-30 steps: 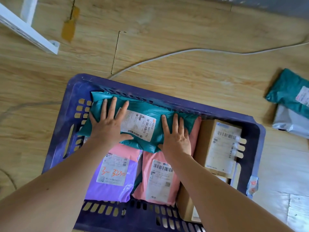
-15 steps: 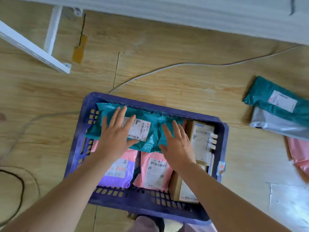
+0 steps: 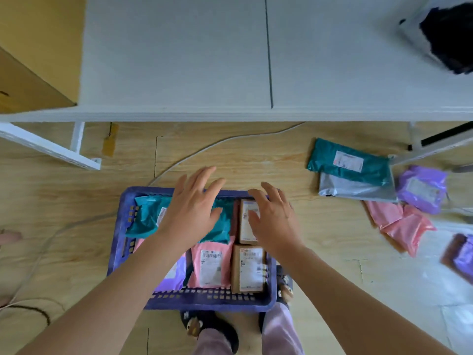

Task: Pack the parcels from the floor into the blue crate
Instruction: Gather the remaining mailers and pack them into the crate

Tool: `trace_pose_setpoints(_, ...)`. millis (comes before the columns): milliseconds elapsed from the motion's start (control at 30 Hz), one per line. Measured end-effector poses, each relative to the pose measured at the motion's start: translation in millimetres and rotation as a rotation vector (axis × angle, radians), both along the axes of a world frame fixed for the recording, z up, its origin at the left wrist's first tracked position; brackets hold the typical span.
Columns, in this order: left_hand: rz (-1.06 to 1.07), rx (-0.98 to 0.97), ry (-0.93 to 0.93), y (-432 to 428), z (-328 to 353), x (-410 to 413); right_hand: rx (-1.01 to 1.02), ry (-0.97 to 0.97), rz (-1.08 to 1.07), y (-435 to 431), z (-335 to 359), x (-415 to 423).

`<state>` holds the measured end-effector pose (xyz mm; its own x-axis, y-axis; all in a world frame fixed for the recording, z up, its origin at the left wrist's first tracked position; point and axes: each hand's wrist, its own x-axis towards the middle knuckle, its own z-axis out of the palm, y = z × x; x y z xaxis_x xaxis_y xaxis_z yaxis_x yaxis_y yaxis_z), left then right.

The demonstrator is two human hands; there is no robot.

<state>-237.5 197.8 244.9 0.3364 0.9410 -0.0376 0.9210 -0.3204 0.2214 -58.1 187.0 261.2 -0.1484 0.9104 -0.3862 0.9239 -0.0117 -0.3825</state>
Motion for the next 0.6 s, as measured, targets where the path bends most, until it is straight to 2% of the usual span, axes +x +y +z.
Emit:
trace_pose_setpoints(267, -0.153, 0.05, 0.03, 0.7, 83.0, 96.1, 0.068, -0.003, -0.155, -24.2, 72.1, 108.3)
trace_pose_setpoints(433, -0.227, 0.046, 0.048, 0.0, 100.9, 178.2, 0.101, 0.049, -0.276, -28.6, 79.1, 188.3)
trace_pose_setpoints(600, -0.22, -0.019, 0.102, -7.5, 101.7, 262.2, 0.118, 0.003, -0.285, -31.8, 89.3, 284.9)
